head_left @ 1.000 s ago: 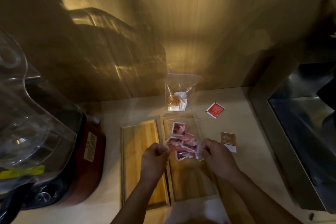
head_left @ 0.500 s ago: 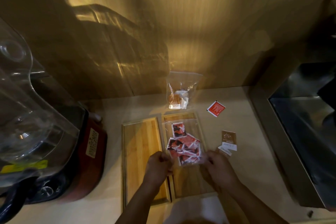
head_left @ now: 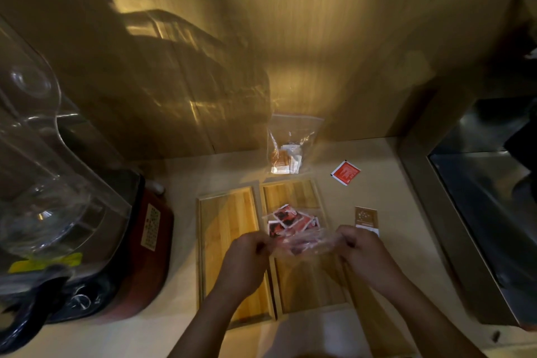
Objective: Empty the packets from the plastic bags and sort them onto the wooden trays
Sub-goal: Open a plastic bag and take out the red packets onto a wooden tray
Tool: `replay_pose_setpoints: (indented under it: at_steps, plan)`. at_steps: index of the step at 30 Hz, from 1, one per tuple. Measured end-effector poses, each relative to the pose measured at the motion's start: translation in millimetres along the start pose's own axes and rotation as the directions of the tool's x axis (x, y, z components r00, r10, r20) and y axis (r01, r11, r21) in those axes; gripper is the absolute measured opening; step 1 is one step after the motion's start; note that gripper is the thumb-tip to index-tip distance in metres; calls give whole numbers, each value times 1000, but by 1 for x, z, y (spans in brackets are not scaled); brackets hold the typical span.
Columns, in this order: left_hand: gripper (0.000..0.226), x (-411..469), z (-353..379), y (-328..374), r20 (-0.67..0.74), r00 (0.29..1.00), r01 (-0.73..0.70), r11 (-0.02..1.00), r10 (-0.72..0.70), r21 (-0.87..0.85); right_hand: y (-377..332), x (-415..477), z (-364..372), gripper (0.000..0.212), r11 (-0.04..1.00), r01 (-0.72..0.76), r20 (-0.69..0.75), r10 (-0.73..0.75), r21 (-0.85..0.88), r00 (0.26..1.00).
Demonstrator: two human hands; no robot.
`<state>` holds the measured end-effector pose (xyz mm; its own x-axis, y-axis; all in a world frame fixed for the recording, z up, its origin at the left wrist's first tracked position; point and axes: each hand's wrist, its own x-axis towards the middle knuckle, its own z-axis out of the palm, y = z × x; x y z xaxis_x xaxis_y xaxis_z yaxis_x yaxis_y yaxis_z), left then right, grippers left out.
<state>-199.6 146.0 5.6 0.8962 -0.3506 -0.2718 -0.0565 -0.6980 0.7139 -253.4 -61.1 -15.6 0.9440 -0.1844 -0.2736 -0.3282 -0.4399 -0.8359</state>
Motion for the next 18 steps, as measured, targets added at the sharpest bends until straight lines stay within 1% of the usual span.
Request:
replay_pose_setpoints:
  at_steps: [1,2,3,4,5,6,7,8,9,10,12,13,14,15,16,17,18]
  plan:
    - [18,1,0,2,-67,998,-16,1000,17,14,1,0,-2,42,1000,14,-25,-13,14,1000]
    - [18,1,-1,3,-55,998,-37,998,41,56,1,0,-5,43,1000,10,-4,-10,12,1000]
    - [18,2,0,3,38,998,-51,993,47,102,2,0,-7,42,1000,-14,54,14,-2,998]
    - [19,2,1,3,168,985,-61,992,42,111,3,-1,-9,41,999,-51,136,52,-17,989]
    - [19,1,3,0,290,957,-33,996,7,86,4,-2,-11,39,995,-95,223,99,-28,970]
    - [20,-1,5,-2,373,927,34,999,-42,27,6,-4,-12,36,991,-133,294,137,-33,946]
    - [20,-2,6,-6,416,904,139,988,-101,-62,8,-6,-13,32,984,-175,339,171,-19,925]
    - [17,-3,8,-11,441,881,268,949,-172,-166,11,-8,-13,28,974,-223,356,200,26,913]
    - [9,-5,12,-16,467,848,403,878,-253,-257,17,-10,-12,24,950,-294,362,238,106,901]
    - [9,-7,16,-22,498,804,521,790,-326,-323,24,-12,-10,22,899,-380,386,279,216,879]
    - [38,-11,26,-33,582,699,686,619,-416,-382,35,-16,-8,22,710,-556,520,307,433,797]
    - [50,-12,30,-35,621,657,736,544,-428,-403,41,-17,-6,27,616,-608,568,296,501,768]
    - [59,-12,34,-36,645,626,771,473,-438,-427,45,-18,-5,36,557,-630,589,282,541,757]
    - [63,-12,38,-37,646,614,787,409,-453,-462,49,-19,-4,48,514,-643,595,284,567,752]
    - [58,-12,43,-37,622,629,777,370,-467,-508,53,-19,-2,57,483,-658,596,301,578,745]
    - [47,-13,47,-36,574,657,752,374,-489,-543,56,-19,0,62,467,-675,592,336,571,733]
    - [36,-13,51,-34,515,686,724,407,-514,-557,57,-18,2,63,468,-693,576,389,549,719]
